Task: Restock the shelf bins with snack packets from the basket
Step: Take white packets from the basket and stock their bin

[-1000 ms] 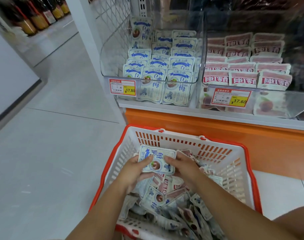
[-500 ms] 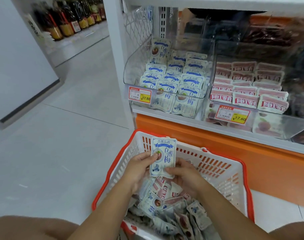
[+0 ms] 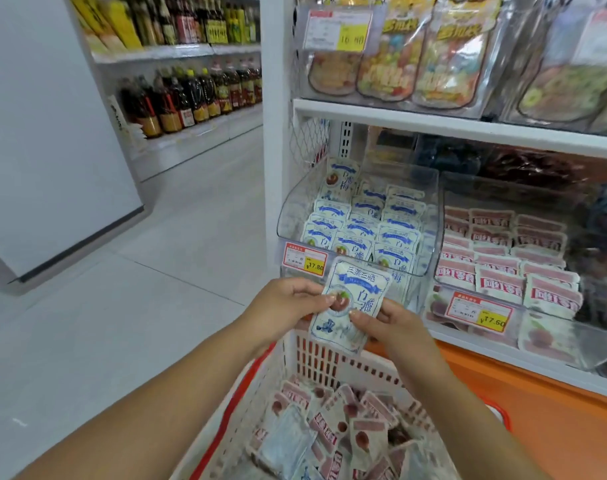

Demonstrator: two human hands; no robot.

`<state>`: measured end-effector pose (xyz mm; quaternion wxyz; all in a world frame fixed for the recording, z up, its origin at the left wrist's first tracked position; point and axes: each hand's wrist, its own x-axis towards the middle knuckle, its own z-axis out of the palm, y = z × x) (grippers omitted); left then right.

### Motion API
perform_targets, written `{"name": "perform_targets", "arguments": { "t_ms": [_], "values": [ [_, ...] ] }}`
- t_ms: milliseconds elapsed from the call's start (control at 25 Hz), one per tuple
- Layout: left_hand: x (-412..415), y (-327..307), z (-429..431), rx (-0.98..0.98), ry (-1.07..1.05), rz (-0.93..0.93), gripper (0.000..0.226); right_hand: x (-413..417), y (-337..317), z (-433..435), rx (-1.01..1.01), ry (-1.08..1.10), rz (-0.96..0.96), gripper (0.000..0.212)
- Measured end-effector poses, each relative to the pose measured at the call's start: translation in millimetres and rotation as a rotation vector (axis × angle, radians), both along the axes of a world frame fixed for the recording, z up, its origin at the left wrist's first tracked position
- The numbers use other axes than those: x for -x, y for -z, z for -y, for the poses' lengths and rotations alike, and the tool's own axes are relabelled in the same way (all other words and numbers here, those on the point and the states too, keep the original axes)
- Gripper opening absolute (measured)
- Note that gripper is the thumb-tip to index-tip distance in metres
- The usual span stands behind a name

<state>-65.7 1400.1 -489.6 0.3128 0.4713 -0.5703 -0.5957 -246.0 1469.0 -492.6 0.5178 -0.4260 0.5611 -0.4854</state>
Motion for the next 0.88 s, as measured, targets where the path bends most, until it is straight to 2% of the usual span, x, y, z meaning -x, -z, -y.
{"name": "perform_targets", "arguments": {
  "t_ms": [120,200,280,360,440,640,720,800,880],
  "values": [
    [-18,-37,32,0.162,-0.148,-0.029,0.017,7,-53,36,0.128,0.129,-0.072,0.005],
    [-27,-40,54,0.315,-0.343,0.093,0.019,12,-80,71,0.180,0.194,-0.171,0.007],
    [-30,-35,67,0.425,-0.432,0.255,0.021,19,-84,119,0.159,0.231,-0.304,0.019],
    [-26,-30,75,0.458,-0.429,0.318,0.024,23,-78,162,0.095,0.269,-0.403,0.040],
    [-22,-26,83,0.467,-0.421,0.300,0.021,23,-74,199,0.060,0.277,-0.461,0.058],
    [-23,-12,104,0.498,-0.464,0.277,0.008,19,-57,267,-0.088,0.218,-0.435,0.055],
    [-23,-9,107,0.508,-0.454,0.259,0.011,15,-45,283,-0.130,0.188,-0.563,0.055],
    [-23,-7,109,0.508,-0.444,0.239,0.011,14,-39,290,-0.141,0.209,-0.786,0.061],
    [-24,-5,109,0.497,-0.434,0.216,0.011,15,-35,291,-0.108,0.214,-0.894,0.058]
  ]
}}
